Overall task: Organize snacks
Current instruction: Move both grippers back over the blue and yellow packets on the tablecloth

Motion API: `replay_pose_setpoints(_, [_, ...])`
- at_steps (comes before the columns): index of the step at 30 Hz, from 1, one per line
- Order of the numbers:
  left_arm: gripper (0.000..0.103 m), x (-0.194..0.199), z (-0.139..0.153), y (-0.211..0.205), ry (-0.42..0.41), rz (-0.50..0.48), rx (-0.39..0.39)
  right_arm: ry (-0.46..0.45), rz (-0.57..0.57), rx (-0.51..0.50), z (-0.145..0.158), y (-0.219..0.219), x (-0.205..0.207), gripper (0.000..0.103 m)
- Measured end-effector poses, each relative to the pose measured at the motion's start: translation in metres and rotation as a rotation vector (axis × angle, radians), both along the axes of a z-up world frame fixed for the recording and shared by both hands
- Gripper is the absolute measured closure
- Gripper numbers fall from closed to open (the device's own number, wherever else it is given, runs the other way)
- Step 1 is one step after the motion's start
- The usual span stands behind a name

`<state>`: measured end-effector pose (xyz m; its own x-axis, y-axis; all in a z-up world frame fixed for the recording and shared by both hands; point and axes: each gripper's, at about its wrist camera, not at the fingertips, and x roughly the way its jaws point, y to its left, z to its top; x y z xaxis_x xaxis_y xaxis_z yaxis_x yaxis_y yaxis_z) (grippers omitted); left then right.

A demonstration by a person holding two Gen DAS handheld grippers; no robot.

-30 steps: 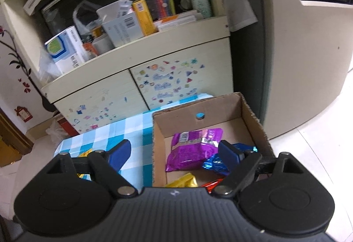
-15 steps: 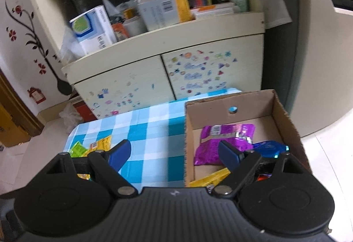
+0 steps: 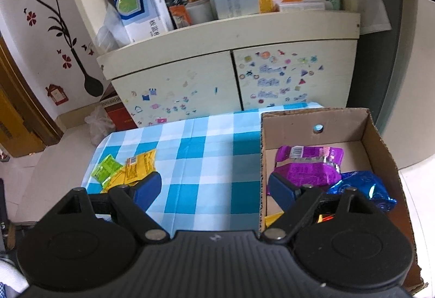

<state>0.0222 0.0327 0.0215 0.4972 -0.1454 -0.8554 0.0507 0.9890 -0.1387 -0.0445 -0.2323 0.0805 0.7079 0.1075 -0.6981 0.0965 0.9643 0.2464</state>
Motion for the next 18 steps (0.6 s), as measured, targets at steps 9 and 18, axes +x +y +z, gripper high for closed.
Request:
replay_pose_setpoints(9, [0.002, 0.013, -0.028, -0.013, 0.025, 0.016, 0.006, 0.026, 0.038, -0.023, -0.01, 0.017, 0.008, 0.017])
replay_pose_setpoints(18, [0.002, 0.014, -0.051, -0.018, 0.047, 0.01, 0.055, 0.061, 0.118, 0.016, -0.027, 0.042, 0.025, 0.017])
